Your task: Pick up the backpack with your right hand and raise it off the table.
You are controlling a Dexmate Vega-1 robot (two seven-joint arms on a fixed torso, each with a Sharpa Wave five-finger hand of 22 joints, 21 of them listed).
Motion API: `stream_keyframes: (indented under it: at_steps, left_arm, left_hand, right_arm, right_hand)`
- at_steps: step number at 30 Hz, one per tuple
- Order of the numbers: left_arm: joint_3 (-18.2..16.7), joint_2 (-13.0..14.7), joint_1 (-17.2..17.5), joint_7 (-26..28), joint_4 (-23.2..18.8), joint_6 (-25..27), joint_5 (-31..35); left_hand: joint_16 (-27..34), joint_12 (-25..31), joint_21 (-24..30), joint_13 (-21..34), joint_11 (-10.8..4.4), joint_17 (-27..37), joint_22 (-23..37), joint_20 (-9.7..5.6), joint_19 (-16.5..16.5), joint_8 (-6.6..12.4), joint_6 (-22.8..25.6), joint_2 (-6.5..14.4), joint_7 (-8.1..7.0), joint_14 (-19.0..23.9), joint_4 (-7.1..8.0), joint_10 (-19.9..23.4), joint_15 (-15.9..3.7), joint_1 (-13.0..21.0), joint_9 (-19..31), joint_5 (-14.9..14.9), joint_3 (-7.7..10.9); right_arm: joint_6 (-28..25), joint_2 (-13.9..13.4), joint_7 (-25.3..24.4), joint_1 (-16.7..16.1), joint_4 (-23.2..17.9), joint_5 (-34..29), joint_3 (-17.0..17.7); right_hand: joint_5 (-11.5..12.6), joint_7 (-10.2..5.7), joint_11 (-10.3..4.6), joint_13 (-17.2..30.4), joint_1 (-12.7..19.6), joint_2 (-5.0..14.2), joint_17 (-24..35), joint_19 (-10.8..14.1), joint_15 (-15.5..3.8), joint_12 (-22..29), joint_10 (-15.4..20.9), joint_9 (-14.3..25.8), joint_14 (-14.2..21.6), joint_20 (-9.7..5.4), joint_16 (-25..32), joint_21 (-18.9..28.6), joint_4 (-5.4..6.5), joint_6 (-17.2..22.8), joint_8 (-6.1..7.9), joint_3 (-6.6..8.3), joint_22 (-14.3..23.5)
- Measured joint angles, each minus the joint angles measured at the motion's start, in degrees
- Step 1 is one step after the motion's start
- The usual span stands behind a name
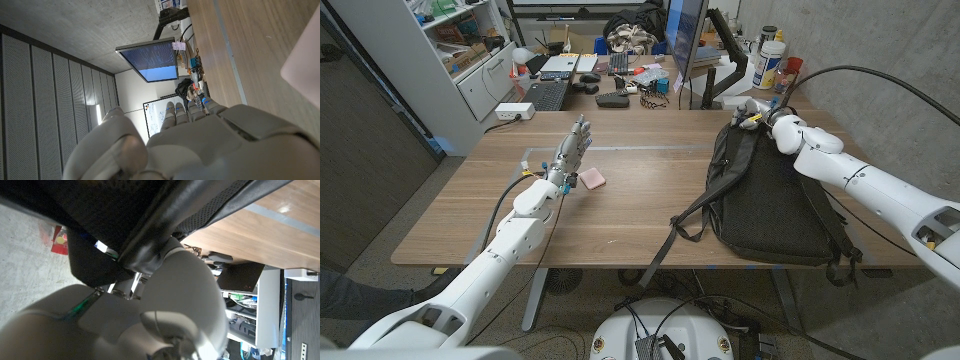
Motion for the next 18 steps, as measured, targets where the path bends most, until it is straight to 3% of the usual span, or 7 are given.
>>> stream_keyframes:
  at_steps: [7, 14, 18]
  left_arm:
    - [0.16, -0.03, -0.28, -0.55, 0.27, 0.00, -0.01]
    - [0.21, -0.01, -0.52, -0.94, 0.32, 0.00, -0.02]
    - [0.23, 0.13, -0.56, -1.03, 0.23, 0.00, -0.02]
  left_hand:
    - [0.00, 0.00, 0.00, 0.00, 0.00, 0.00, 0.00, 0.00, 0.00, 0.00, 0.00, 0.00, 0.00, 0.00, 0.00, 0.00, 0.00, 0.00, 0.00, 0.00, 0.00]
    - [0.00, 0.00, 0.00, 0.00, 0.00, 0.00, 0.00, 0.00, 0.00, 0.00, -0.01, 0.00, 0.00, 0.00, 0.00, 0.00, 0.00, 0.00, 0.00, -0.40, 0.00]
    - [0.00, 0.00, 0.00, 0.00, 0.00, 0.00, 0.00, -0.01, 0.00, 0.00, -0.01, 0.00, 0.00, 0.00, 0.00, 0.00, 0.00, 0.00, 0.00, -0.40, 0.00]
  right_arm:
    - [-1.55, -2.47, -1.35, -2.74, -5.91, 0.47, 3.11]
    - [-3.05, -4.57, -2.93, -5.34, -11.09, 1.02, 6.04]
    - [-4.14, -5.11, -3.69, -6.04, -12.57, 1.22, 6.85]
  right_hand:
    - [0.41, 0.10, 0.47, 1.94, 0.29, -0.27, 0.37, -0.78, -0.19, -0.01, 0.49, -0.57, 0.42, -0.86, -0.03, 0.45, 0.13, 0.71, -0.49, -0.17, -0.01]
    - [0.80, 0.16, 1.24, 2.74, 0.73, 0.16, 0.33, -1.69, -0.31, -0.05, 1.27, -1.22, 1.13, -0.14, -0.95, 0.66, 0.57, 1.38, -0.78, 0.12, -0.18]
    - [1.22, 0.86, 2.52, 3.55, 0.73, 0.16, 0.07, -2.12, -0.71, -1.30, 2.57, -2.09, 2.38, -0.14, -1.67, 1.33, 0.58, 2.07, -1.20, 0.12, -0.22]
